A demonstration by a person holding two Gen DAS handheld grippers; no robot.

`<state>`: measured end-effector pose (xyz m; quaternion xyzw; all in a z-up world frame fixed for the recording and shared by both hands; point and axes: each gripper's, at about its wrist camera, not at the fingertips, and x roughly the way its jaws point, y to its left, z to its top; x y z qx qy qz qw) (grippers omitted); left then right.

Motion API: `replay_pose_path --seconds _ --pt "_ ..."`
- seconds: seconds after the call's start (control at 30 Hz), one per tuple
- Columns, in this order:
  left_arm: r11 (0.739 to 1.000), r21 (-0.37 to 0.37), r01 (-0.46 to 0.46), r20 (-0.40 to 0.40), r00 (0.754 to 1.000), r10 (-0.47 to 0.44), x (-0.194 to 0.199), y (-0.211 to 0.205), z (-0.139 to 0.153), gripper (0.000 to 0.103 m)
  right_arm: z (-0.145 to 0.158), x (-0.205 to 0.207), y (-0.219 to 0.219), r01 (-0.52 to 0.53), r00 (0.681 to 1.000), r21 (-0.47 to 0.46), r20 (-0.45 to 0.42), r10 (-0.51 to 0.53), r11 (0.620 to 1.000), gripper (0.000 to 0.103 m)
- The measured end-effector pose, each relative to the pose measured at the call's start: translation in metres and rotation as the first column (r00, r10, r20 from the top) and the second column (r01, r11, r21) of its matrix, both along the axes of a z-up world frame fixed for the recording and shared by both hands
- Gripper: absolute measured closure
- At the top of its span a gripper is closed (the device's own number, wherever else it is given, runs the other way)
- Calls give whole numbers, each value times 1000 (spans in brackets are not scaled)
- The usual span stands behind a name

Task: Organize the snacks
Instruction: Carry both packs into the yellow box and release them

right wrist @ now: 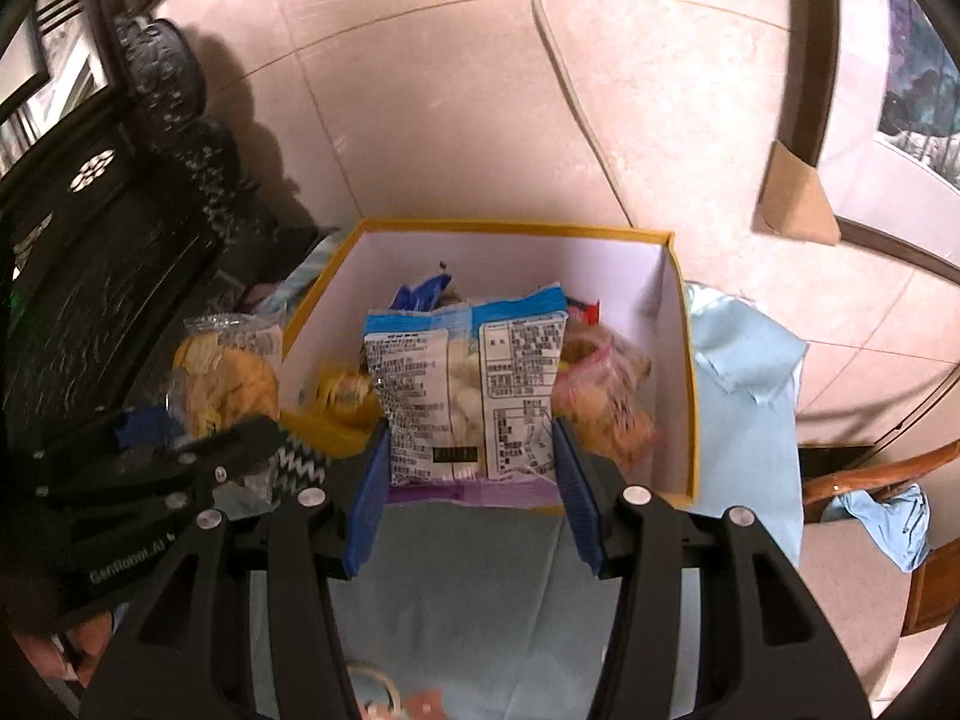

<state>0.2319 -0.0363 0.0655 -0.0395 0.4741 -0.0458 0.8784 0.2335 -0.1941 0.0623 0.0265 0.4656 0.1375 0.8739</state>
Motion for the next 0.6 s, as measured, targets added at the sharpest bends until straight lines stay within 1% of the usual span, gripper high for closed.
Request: replay_pose_path --seconds 0.17,0.23,0.3,0.33,0.37,0.4,0.47,0.6 --pt "1000 6 -15 -32 999 15 42 2 -19 48 -22 38 6 13 1000 -20 -26 -13 1000 50" --pt "1000 9 -16 -38 999 17 57 3 -26 48 -32 51 6 22 999 -3 -30 -22 1000 49" --pt "999 32 -33 -45 998 34 70 5 -32 36 -40 60 3 47 998 -7 -42 -48 999 48" --pt "997 57 -51 -51 997 54 75 6 -35 21 -43 63 0 71 996 -12 -48 -71 997 48" --pt "996 67 -62 -44 997 65 78 7 -35 12 -45 64 -4 87 995 -5 -49 -87 996 46" --pt "996 66 -61 -26 998 63 79 8 -35 11 -46 64 -8 91 995 9 -50 -90 996 44" --pt "997 65 -50 -17 999 51 79 8 -36 5 -50 60 -12 98 994 4 -52 -98 995 40" --pt "998 46 -31 -44 998 34 70 6 -43 5 -55 46 -17 107 992 10 -72 -106 994 39"
